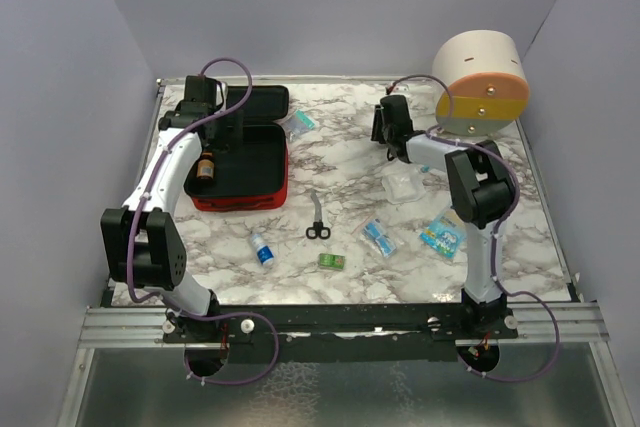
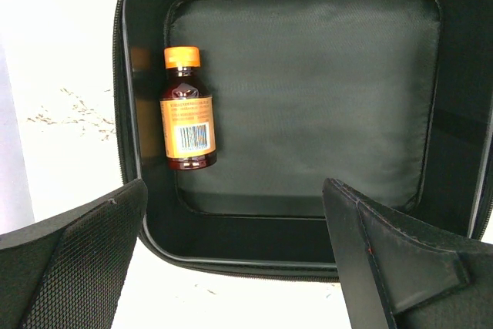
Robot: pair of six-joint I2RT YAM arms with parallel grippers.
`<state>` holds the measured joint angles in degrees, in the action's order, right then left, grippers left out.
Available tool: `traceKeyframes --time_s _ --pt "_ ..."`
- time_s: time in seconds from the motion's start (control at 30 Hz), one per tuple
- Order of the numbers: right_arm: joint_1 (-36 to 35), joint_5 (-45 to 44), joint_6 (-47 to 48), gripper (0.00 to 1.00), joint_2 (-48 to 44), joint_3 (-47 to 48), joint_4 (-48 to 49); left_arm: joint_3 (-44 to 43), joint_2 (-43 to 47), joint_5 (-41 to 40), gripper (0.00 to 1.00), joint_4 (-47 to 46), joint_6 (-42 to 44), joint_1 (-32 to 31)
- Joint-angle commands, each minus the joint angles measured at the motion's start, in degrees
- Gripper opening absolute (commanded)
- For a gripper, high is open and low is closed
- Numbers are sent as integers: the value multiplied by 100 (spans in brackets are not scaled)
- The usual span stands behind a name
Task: Organize the medicine kit
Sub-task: Pick up the pill bottle at the center of the board, then place the pill bottle in the medicine box.
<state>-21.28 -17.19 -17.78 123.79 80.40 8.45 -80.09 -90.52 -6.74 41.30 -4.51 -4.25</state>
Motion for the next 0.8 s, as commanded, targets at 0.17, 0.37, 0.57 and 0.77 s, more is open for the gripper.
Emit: traceKeyframes --time_s 0.17,0.37,0.57,0.77 --pt "-329 1206 -236 1 -1163 1016 -2142 139 383 -147 99 73 -95 12" --pt "-1039 1952 -696 1 -874 2377 -3304 73 395 -329 99 128 -138 12" --pt "-1725 2465 -1227 1 -188 3315 -3502 -249 342 -580 99 190 -205 27" --pt "-2150 2729 -1429 1 587 4216 -3707 -332 649 -1024 99 166 -330 275"
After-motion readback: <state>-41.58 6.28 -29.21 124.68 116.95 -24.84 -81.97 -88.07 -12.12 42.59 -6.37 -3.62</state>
